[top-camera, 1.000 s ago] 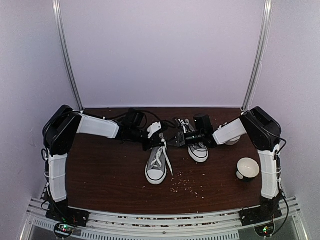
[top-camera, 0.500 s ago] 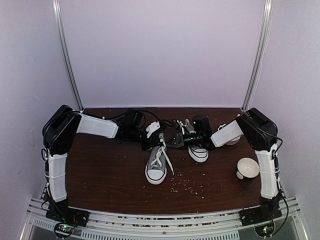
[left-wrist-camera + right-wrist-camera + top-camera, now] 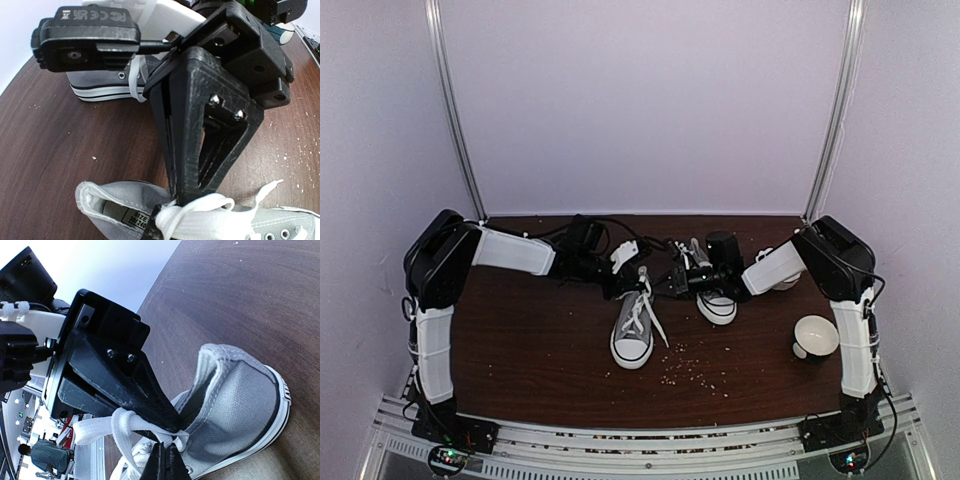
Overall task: Tie the shoes
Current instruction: Cross the half-tied shoelace with the shoelace loop.
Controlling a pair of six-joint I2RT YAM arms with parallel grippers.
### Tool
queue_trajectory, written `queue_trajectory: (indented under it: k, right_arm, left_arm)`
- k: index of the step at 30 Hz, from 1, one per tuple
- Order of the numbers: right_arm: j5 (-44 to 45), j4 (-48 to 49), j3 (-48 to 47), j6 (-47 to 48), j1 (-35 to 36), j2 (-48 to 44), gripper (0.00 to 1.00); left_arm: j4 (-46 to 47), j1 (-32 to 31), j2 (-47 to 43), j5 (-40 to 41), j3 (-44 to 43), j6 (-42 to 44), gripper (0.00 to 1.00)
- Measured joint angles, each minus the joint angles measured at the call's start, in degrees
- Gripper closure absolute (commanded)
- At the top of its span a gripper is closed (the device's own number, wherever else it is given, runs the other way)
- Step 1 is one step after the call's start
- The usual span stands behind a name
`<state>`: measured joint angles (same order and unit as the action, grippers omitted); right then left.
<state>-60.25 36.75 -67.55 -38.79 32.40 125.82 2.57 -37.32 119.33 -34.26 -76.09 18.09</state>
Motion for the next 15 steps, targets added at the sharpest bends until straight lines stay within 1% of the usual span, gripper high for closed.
queue_trajectory:
  k: [4,5,8,10,13,15]
  right_arm:
    - [-0.02,0.15,0.04,-0.22,0.02,0.00,1.00]
    - [0.04,0.26,0.13,-0.20,0.02,0.00,1.00]
    - [0.22,0.26,0.48,0.50,0.04,-0.07,1.00]
    - [0.44,-1.38,0.57,2.29,0.17,-0.61,1.00]
    - [1.05,-4.57,0.59,5.22,0.48,-1.90,1.00]
    - [1.11,-6.12,0.59,6.58,0.68,-2.60,1.00]
  left_arm:
    - [-0.04,0.00,-0.26,0.09,0.00,-0.02,1.00]
    - [-0.07,0.00,-0.28,0.11,0.00,-0.02,0.98]
    - [-0.09,-0.09,-0.28,0.22,0.02,0.00,0.82]
    - [0.07,-0.17,-0.28,0.74,0.02,0.17,0.71]
    - [0.72,-0.02,-0.59,1.22,0.39,0.28,0.62]
    - [1.51,0.09,-1.44,1.27,1.51,0.59,0.59]
